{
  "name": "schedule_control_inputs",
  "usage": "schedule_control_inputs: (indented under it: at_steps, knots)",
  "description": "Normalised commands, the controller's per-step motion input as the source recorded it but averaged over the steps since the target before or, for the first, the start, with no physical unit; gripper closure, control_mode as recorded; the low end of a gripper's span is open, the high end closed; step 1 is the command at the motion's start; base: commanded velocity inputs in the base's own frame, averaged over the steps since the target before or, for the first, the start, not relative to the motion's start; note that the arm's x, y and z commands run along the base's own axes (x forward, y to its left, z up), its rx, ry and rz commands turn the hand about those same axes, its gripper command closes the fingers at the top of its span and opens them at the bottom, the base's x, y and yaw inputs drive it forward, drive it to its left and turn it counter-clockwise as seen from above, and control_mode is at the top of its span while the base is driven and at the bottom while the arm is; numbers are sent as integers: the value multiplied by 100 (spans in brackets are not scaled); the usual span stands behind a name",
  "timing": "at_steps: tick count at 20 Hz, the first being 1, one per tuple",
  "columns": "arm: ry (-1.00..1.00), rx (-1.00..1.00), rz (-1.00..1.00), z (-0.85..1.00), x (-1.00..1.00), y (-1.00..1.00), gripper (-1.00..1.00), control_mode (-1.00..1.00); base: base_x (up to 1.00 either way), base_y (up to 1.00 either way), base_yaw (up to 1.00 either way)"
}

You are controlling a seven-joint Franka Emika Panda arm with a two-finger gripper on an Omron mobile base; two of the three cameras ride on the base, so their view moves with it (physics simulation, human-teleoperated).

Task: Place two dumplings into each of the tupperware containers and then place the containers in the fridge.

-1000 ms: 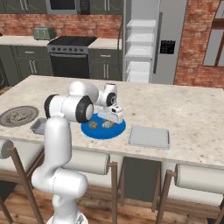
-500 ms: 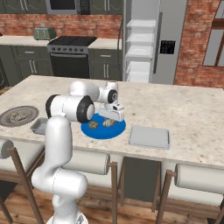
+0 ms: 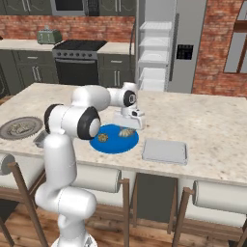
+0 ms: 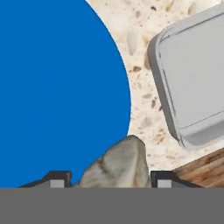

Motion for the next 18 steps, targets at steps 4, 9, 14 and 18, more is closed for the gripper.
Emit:
schedule_control_inputs:
  at_steps: [4,9,14,18]
  knots:
    - [3,0,12,42,-73,-73,100,-100,0,0,0]
    - [2,0,19,17,-13,-63,100,-100,0,0,0]
    - [0,11,21,-26,12,-50,100,-100,0,0,0]
    - [0,20,26,-37,24,-41,100,-100,0,0,0]
